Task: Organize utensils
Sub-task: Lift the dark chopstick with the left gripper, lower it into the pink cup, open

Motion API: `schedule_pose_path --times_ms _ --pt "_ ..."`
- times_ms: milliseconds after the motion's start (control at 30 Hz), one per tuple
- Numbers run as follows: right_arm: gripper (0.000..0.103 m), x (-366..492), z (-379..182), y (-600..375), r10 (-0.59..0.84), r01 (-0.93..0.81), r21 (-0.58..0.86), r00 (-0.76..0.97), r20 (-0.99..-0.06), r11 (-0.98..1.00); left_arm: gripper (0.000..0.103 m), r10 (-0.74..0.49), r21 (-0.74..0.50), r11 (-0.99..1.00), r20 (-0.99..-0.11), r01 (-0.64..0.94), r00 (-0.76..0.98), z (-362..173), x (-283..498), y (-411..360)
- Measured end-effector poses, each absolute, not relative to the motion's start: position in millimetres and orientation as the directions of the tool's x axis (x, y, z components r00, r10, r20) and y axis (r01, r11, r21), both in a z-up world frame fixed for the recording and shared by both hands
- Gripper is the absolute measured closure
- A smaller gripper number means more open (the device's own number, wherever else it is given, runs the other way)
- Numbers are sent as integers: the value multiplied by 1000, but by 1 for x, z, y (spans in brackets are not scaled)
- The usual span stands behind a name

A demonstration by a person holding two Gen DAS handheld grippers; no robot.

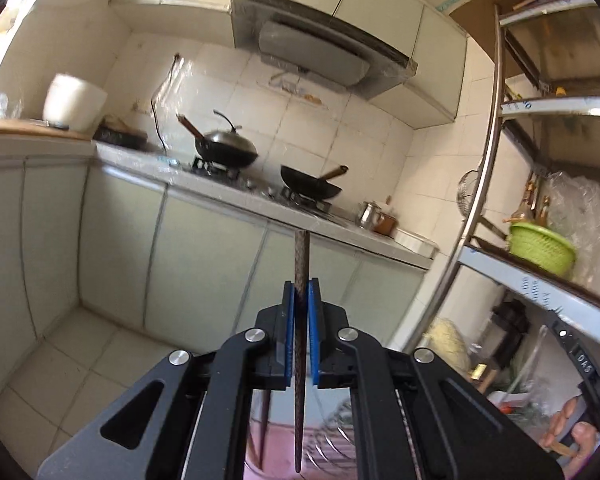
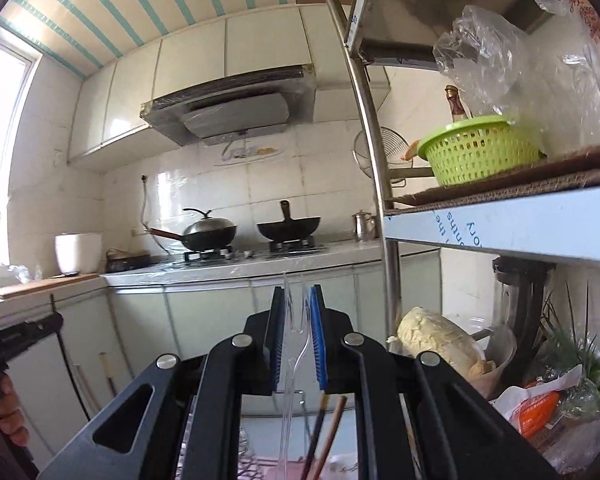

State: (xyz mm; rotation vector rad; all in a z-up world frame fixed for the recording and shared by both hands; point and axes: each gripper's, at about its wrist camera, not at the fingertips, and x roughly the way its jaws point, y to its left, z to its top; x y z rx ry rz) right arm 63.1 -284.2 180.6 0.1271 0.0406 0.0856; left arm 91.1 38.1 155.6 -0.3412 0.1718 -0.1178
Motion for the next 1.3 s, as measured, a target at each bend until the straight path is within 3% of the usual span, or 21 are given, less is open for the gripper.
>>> schedule_pose_path --times_ms 200,700,1067,1167,1233,1300 --pt "91 82 150 -286 61 -53 120 996 -61 991 97 -127 -327 943 -163 67 978 130 108 35" --pt "91 84 81 -275 129 -94 144 958 -256 985 97 -188 -340 936 -279 86 942 62 94 40" --pt "88 90 57 -277 147 -84 179 914 -378 980 96 -207 -334 938 -344 87 916 48 89 36" --pt "85 89 56 -278 155 -87 184 905 -396 979 90 -215 -326 940 -350 96 912 50 85 35" --pt "83 87 56 -279 156 -84 190 903 -401 978 74 -203 -319 944 -349 88 915 52 81 35" --pt "82 85 56 -281 159 -83 199 901 -403 976 70 -190 -319 944 -339 77 921 55 78 37"
